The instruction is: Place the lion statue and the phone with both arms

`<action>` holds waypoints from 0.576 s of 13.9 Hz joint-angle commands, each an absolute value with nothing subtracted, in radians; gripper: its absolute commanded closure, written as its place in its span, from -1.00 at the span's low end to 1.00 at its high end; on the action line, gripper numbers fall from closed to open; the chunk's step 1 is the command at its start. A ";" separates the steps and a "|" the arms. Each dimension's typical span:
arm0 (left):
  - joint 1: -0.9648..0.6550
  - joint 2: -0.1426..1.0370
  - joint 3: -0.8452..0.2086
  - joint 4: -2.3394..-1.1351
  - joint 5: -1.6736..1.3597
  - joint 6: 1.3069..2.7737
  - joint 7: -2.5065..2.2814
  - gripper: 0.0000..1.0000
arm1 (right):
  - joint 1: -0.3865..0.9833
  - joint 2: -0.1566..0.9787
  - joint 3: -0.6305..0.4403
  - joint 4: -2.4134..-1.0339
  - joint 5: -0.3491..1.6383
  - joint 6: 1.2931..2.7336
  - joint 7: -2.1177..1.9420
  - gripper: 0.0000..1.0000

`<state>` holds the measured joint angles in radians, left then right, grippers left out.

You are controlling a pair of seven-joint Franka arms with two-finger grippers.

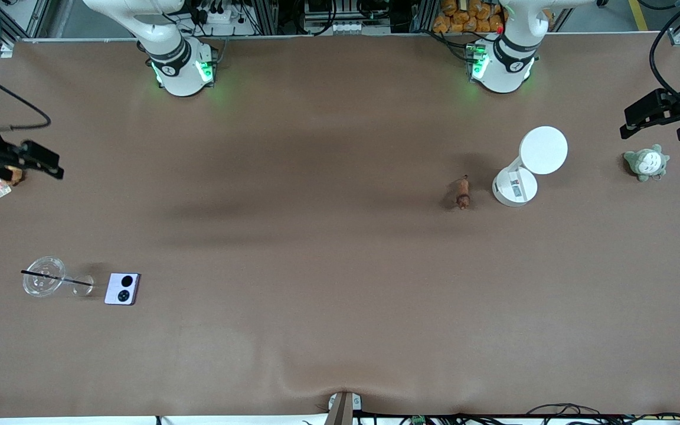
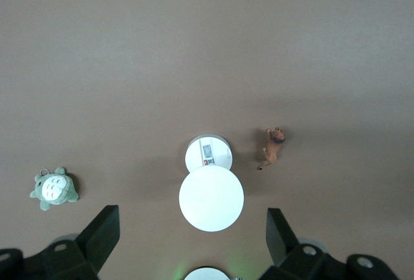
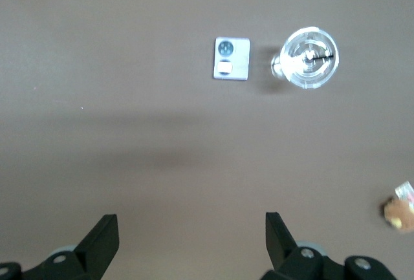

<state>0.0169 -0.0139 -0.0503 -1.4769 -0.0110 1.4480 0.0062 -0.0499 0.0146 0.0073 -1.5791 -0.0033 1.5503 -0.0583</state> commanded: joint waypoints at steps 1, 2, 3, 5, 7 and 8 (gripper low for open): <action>0.018 -0.012 -0.054 -1.466 -0.002 1.433 0.005 -1.00 | -0.101 -0.004 0.058 -1.514 0.000 1.456 -0.017 -1.00; 0.018 -0.011 -0.054 -1.466 -0.002 1.433 0.005 -1.00 | -0.097 -0.018 0.052 -1.516 0.000 1.453 -0.017 -1.00; 0.018 -0.012 -0.054 -1.466 -0.002 1.433 0.006 -1.00 | -0.095 -0.024 0.048 -1.516 0.000 1.453 -0.017 -1.00; 0.018 -0.011 -0.054 -1.466 -0.002 1.433 0.006 -1.00 | -0.100 -0.028 0.049 -1.514 0.005 1.457 -0.017 -1.00; 0.018 -0.012 -0.054 -1.466 -0.002 1.433 0.006 -1.00 | -0.103 -0.028 0.048 -1.513 0.034 1.457 -0.018 -1.00; 0.017 -0.012 -0.054 -1.466 -0.002 1.433 0.006 -1.00 | -0.104 -0.028 0.046 -1.513 0.035 1.457 -0.018 -1.00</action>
